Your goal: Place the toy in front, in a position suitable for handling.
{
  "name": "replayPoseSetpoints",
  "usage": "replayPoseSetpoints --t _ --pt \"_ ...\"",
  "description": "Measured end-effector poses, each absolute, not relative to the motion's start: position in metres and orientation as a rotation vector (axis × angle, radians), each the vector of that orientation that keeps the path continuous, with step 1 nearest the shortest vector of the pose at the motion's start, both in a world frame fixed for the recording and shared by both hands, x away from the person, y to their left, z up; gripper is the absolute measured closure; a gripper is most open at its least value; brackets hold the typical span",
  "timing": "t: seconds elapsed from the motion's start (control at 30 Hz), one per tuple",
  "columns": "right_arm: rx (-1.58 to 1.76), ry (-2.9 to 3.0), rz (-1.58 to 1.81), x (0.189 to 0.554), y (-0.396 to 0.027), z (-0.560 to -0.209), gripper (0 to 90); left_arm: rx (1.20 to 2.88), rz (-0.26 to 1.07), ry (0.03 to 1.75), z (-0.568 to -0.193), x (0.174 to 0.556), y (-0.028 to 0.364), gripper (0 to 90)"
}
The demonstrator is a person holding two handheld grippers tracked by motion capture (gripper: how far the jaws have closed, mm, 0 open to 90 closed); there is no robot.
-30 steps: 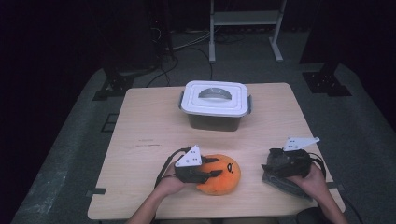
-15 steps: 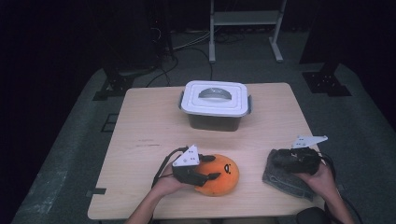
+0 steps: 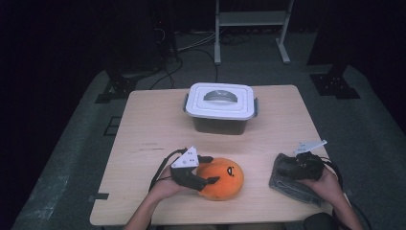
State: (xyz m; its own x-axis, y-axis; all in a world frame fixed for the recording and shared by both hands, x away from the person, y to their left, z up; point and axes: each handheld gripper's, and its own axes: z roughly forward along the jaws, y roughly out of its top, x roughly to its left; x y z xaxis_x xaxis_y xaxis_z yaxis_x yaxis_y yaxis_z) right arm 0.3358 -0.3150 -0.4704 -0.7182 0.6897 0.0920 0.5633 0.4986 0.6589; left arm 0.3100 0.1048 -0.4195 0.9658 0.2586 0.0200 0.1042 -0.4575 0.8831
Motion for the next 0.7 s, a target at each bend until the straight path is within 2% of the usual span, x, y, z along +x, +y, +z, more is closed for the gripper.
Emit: replayPoseSetpoints --t 0.13,0.43,0.7 --pt "1.009 2.511 1.023 0.3292 -0.3145 -0.4751 36.7 2.06 0.147 0.274 -0.4243 0.3118 0.1044 28.6" --pt "0.989 2.529 0.988 0.3303 -0.3097 -0.4716 59.9 2.076 0.141 0.256 -0.4269 0.3096 0.1009 28.1" --pt "0.961 2.564 0.983 0.3314 -0.3083 -0.4699 68.5 2.074 0.134 0.256 -0.4271 0.3102 0.1018 28.0"
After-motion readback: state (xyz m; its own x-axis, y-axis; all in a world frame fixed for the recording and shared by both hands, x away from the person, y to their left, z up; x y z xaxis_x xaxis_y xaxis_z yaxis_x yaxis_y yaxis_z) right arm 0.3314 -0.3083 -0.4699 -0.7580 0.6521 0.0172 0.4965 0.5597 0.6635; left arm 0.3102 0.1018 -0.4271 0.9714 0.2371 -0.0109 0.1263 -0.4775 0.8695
